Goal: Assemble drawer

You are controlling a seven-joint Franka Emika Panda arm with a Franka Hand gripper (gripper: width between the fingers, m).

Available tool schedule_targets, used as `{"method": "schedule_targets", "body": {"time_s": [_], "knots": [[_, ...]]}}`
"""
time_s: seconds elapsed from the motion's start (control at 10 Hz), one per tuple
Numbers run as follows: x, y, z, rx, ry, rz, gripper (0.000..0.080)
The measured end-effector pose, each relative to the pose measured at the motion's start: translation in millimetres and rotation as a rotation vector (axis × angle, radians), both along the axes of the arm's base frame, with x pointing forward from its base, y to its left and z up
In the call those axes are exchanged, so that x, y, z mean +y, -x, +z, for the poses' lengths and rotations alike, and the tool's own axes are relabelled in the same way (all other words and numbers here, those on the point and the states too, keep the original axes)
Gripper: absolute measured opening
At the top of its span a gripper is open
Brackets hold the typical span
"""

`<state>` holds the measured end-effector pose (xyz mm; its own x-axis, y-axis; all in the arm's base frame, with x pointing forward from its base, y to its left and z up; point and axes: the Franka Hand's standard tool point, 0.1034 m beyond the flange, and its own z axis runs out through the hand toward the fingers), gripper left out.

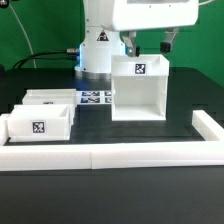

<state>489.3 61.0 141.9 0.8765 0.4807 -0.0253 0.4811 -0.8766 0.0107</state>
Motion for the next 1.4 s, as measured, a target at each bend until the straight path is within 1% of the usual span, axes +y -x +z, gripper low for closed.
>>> {"method": "schedule_targets", "body": {"time_s": [0.1, 0.6, 0.7, 0.8, 0.9, 1.0, 1.2, 1.4], "knots": [[0.8, 7.5, 1.0, 0.003, 0.003, -0.004, 0.0649], [0.4, 6.8, -0.9, 0.006, 0.002, -0.002, 0.0649], [-0.3, 12.1, 0.4, -0.010, -0.007, -0.104, 0.0649], [3.0, 26.7, -0.6, -0.023, 0.003, -0.232, 0.0649], [13.4, 38.7, -3.7, -0.018, 0.020, -0.326, 0.0649], [21.9, 44.1, -6.6, -0.010, 0.021, -0.384, 0.0649], [28.2, 53.2, -12.0, 0.004, 0.022, -0.440, 0.0649], [34.0, 64.7, -22.4, -0.004, 0.008, -0.451, 0.0649]]}}
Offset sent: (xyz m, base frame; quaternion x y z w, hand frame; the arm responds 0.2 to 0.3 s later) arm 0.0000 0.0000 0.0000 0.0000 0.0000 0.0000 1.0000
